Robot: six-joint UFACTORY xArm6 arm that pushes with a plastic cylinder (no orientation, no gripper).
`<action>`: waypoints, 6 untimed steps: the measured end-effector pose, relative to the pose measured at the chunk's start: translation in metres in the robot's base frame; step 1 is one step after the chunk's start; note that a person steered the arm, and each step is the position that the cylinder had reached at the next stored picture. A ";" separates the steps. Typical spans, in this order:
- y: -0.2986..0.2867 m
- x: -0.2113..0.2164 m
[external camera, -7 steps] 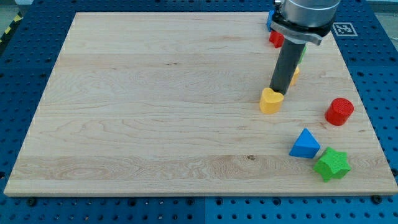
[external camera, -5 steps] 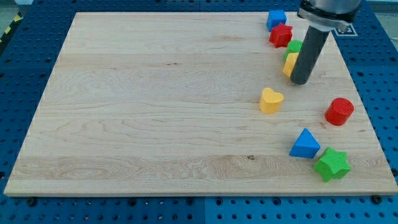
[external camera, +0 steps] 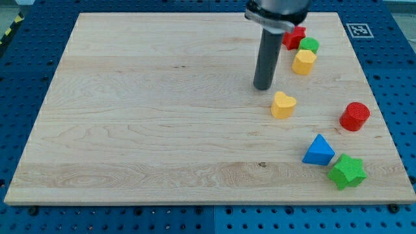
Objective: Push the yellow heart to the yellow hexagon
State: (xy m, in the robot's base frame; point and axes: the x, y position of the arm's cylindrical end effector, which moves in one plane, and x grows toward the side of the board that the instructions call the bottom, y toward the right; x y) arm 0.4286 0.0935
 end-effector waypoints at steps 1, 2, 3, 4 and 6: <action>-0.021 0.044; -0.018 0.057; 0.009 0.051; 0.033 0.050; 0.060 0.022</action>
State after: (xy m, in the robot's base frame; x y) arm 0.4501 0.1535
